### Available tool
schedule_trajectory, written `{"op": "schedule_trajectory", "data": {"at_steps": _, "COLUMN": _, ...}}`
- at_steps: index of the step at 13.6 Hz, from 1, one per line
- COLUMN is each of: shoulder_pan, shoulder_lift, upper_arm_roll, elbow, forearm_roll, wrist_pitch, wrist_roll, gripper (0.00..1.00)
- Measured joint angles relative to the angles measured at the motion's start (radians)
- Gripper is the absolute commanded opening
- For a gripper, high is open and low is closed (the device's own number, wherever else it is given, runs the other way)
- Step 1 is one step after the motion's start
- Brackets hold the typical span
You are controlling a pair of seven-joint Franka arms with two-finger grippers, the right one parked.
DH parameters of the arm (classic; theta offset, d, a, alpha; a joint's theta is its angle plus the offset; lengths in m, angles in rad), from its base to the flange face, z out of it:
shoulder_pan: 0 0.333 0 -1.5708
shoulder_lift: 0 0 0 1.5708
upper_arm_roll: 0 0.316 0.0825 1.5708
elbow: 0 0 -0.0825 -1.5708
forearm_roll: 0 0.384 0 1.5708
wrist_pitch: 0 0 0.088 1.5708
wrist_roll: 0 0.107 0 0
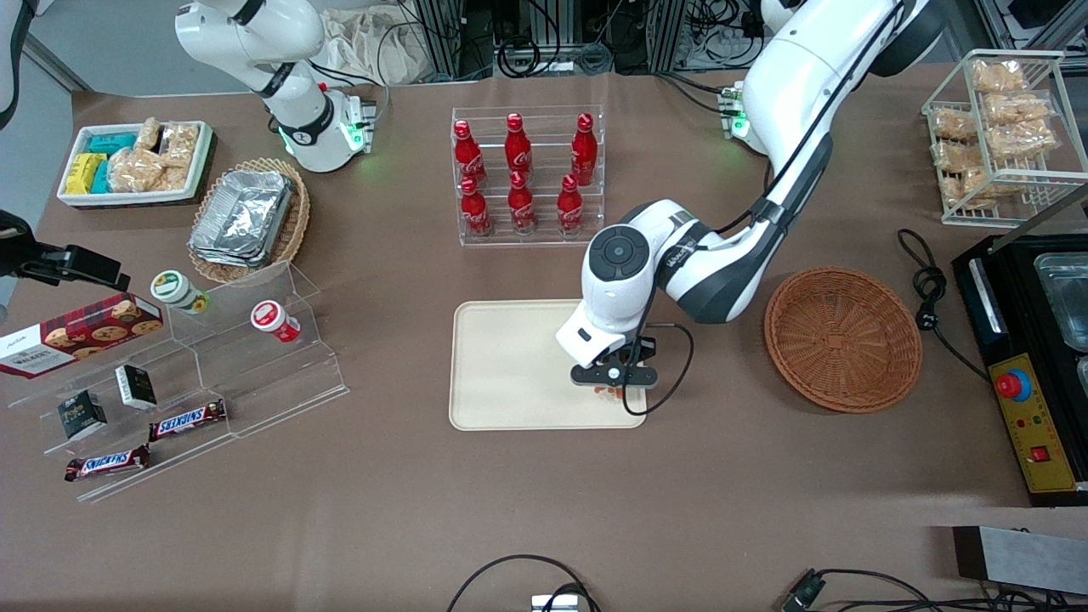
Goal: Place sandwich from basket to tray
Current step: 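Carry the sandwich over the cream tray and lower it, then open the left gripper to release the sandwich onto the tray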
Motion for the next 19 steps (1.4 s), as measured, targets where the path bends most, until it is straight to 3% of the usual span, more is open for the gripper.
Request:
{"op": "schedule_trajectory", "data": {"at_steps": 7, "shoulder_pan": -0.027, "shoulder_lift": 0.059, "upper_arm_roll": 0.000, "elbow": 0.001, "forearm_roll": 0.076, "wrist_pitch": 0.025, "wrist_roll": -0.080, "gripper": 0.03}}
{"op": "schedule_trajectory", "data": {"at_steps": 16, "shoulder_pan": -0.050, "shoulder_lift": 0.114, "upper_arm_roll": 0.000, "elbow": 0.001, "forearm_roll": 0.110, "wrist_pitch": 0.027, "wrist_roll": -0.082, "gripper": 0.04}}
{"op": "schedule_trajectory", "data": {"at_steps": 17, "shoulder_pan": -0.051, "shoulder_lift": 0.117, "upper_arm_roll": 0.000, "elbow": 0.001, "forearm_roll": 0.110, "wrist_pitch": 0.027, "wrist_roll": -0.082, "gripper": 0.08}}
{"op": "schedule_trajectory", "data": {"at_steps": 18, "shoulder_pan": -0.052, "shoulder_lift": 0.117, "upper_arm_roll": 0.000, "elbow": 0.001, "forearm_roll": 0.111, "wrist_pitch": 0.027, "wrist_roll": -0.082, "gripper": 0.20}}
{"op": "schedule_trajectory", "data": {"at_steps": 19, "shoulder_pan": -0.052, "shoulder_lift": 0.117, "upper_arm_roll": 0.000, "elbow": 0.001, "forearm_roll": 0.111, "wrist_pitch": 0.027, "wrist_roll": -0.082, "gripper": 0.43}}
